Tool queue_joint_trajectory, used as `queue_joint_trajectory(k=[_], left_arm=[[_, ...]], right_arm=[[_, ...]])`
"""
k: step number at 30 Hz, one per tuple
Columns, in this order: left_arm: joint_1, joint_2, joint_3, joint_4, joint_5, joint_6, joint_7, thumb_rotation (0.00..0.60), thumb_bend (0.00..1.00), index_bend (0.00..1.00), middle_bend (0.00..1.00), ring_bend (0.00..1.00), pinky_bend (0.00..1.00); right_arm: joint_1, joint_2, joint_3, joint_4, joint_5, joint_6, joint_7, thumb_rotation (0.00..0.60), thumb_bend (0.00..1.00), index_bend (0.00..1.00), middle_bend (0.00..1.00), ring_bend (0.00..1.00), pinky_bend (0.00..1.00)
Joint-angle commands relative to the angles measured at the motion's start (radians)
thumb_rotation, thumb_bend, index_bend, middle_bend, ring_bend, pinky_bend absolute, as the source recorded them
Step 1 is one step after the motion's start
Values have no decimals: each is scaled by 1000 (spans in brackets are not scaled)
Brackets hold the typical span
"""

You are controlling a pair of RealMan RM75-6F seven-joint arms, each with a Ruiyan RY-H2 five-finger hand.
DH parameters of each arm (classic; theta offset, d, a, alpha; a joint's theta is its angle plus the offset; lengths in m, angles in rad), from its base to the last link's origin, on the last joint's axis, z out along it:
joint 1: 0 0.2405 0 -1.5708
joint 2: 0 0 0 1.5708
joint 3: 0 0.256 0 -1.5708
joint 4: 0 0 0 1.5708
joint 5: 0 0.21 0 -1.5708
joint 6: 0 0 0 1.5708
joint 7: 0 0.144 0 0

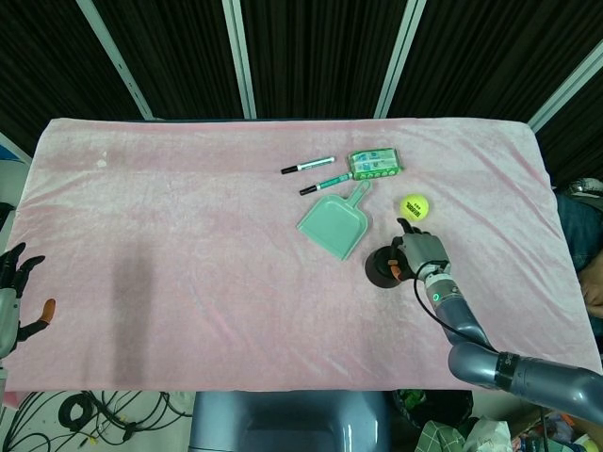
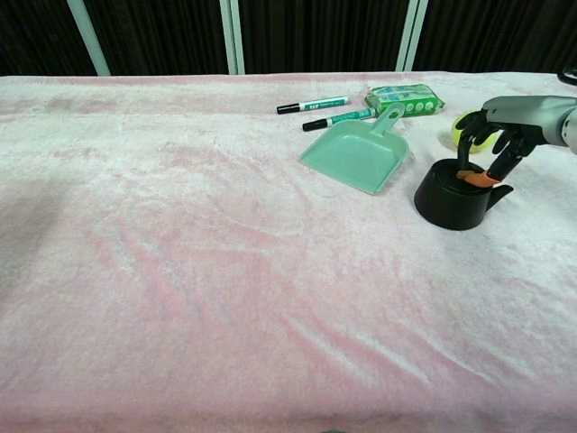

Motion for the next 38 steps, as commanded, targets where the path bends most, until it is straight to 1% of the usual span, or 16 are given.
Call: queue_joint_trajectory(k=[1,4,8,11,14,16,18,20,21,23,24,26,27,30,33,38], left_arm=[[0,1,-1,0,-1,0,-1,600,386,163,1,0,0],[-1,0,-1,1,-2,-2,0,600,386,163,1,0,0],[-1,0,0,2,-2,-3,3,600,386,163,1,0,0],[-1,-1,0,1,-2,-1,5,600,386,163,1,0,0],[0,-2,1,0,0,2,6,600,386,163,1,0,0],[2,-3,0,-1,2,7,6,600,386,163,2,0,0],[3,-4,0,-1,3,10,5,600,386,163,2,0,0],[4,-6,0,-1,7,14,6,600,386,163,2,0,0],[4,-7,1,-1,8,15,7,600,386,163,2,0,0],[4,-9,1,0,14,19,10,600,386,163,2,0,0],[4,-9,2,1,15,20,11,600,386,163,2,0,0],[6,-11,3,3,20,25,13,600,386,163,2,0,0],[6,-12,3,3,21,27,12,600,386,163,2,0,0],[7,-13,2,4,25,33,9,600,386,163,2,0,0],[9,-15,2,7,34,42,2,600,386,163,2,0,0],[12,-17,5,15,54,54,-7,600,386,163,2,0,0]], right_arm=[[-3,11,13,-15,-7,12,16,600,263,140,9,112,180],[-16,40,34,-46,-28,32,44,600,247,104,5,108,179],[-51,109,70,-117,-78,75,103,600,222,74,4,108,179],[-104,190,87,-200,-155,116,164,600,221,73,4,108,179],[-162,256,82,-265,-243,172,202,600,221,73,4,109,179],[-242,315,51,-327,-370,267,228,600,221,73,4,109,179],[-294,336,21,-348,-457,329,240,600,221,73,4,109,179],[-363,356,-26,-365,-561,412,247,600,221,73,4,109,179],[-379,359,-38,-367,-582,430,246,600,221,73,4,109,179],[-449,368,-89,-367,-675,517,241,600,220,73,4,109,179],[-465,367,-101,-364,-699,537,241,600,220,73,4,109,179],[-539,353,-154,-338,-797,628,247,600,220,73,4,109,179],[-563,344,-170,-325,-829,656,255,600,220,73,4,109,179],[-623,314,-207,-282,-899,719,264,600,220,73,4,109,179],[-671,280,-243,-231,-946,754,231,600,220,73,4,109,179],[-706,244,-248,-184,-971,754,221,600,219,72,4,109,179]])
